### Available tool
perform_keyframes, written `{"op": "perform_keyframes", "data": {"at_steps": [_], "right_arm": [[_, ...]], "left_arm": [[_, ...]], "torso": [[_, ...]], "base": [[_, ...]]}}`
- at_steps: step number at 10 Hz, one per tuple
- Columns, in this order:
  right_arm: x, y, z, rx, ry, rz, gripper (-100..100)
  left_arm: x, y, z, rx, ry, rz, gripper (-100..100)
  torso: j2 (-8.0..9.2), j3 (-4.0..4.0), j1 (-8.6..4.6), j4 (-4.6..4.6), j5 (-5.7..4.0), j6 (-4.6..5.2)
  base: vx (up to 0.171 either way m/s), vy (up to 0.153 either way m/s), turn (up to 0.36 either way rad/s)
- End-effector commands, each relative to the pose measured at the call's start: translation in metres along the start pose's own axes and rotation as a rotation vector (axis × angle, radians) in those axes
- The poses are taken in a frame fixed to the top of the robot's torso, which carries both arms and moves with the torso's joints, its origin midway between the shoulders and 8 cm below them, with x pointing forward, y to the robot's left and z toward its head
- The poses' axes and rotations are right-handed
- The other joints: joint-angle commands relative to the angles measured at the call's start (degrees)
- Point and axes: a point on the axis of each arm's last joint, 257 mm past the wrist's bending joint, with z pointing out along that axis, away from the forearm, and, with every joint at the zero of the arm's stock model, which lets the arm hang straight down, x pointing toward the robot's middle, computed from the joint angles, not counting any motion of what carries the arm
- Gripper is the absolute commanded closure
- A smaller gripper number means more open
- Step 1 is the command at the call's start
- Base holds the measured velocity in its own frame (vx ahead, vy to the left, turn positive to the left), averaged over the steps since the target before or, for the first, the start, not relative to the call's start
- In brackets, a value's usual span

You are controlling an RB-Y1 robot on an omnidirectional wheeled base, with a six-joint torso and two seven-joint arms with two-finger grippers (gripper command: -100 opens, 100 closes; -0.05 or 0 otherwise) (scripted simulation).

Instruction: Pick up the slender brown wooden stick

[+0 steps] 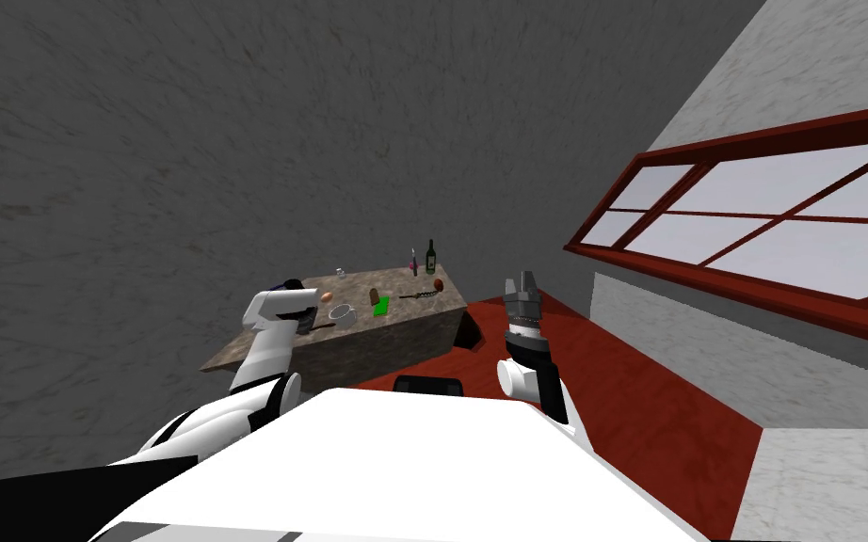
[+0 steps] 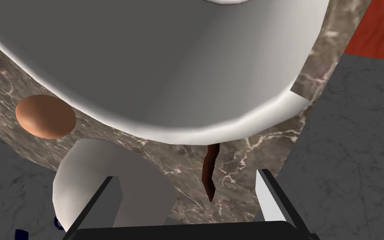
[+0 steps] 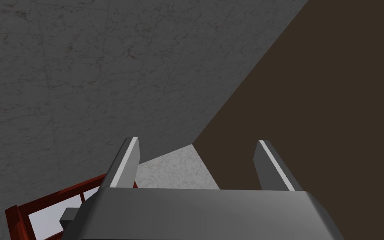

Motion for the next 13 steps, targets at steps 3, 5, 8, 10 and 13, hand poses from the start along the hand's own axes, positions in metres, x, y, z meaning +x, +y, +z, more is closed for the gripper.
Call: {"op": "perform_keyframes", "data": {"at_steps": [3,5,8,10,13], "right_arm": [[0.000,0.000,0.000,0.000,0.000,0.000,0],[0.000,0.000,0.000,0.000,0.000,0.000,0],[0.000,0.000,0.000,0.000,0.000,0.000,0],[0.000,0.000,0.000,0.000,0.000,0.000,0],[0.000,0.000,0.000,0.000,0.000,0.000,0]], "left_arm": [[-0.002,0.032,0.008,-0.140,0.000,0.065,-100],[-0.004,0.043,0.011,-0.187,0.000,0.088,-100],[-0.007,0.069,0.015,-0.295,0.001,0.144,-100],[-0.008,0.073,0.015,-0.308,0.001,0.151,-100],[-0.003,0.079,0.026,-0.311,0.001,0.158,-100]], "torso": [[-0.02,-0.02,0.01,-0.01,0.01,-0.03],[-0.02,-0.01,0.08,-0.01,0.02,-0.02],[-0.01,-0.01,-0.01,-0.01,0.00,-0.02],[-0.03,-0.02,0.05,-0.01,0.02,-0.02],[0.07,0.04,-0.19,0.01,-0.03,-0.03]], "base": [[0.031,0.068,-0.064],[0.025,0.076,-0.058],[0.026,0.058,-0.047],[0.024,0.058,-0.040],[0.003,0.015,0.013]]}}
